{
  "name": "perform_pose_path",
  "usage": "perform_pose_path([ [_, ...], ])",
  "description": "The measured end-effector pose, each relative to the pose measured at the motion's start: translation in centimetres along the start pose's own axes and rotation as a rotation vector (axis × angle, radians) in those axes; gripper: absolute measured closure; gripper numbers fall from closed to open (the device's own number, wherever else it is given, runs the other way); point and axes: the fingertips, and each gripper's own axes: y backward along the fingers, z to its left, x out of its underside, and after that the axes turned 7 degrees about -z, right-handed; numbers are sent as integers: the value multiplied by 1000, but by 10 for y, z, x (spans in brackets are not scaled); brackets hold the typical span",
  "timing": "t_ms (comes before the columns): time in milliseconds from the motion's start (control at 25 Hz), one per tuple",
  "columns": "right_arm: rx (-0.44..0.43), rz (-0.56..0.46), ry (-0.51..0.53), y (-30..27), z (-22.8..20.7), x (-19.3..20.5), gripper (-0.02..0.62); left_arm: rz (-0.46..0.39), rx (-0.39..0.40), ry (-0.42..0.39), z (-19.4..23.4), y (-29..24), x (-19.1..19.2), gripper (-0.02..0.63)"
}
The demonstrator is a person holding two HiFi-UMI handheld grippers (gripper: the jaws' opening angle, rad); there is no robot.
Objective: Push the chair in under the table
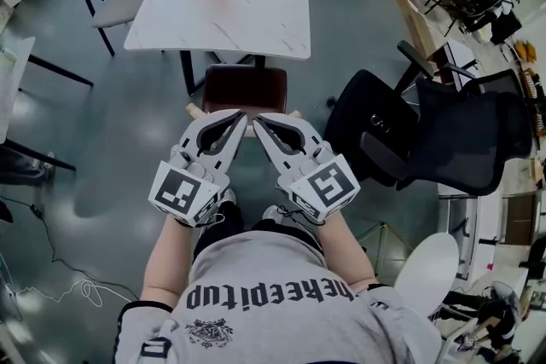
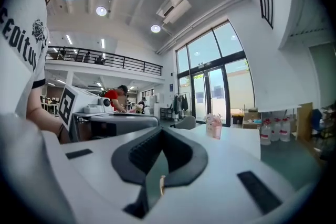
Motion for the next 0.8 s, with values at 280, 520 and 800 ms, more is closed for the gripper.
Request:
perform_pose_path([
  [280,-20,-61,-4,7,4,-20,584,-31,-26,-11,-11,5,-11,591],
  [520,-24,-86,-1,13,6,-28,584,-48,-31,-23,-18,5,-20,591],
  [800,-23,-98,10,15,13,-33,584,-65,-23,-40,-23,10,-29,591],
])
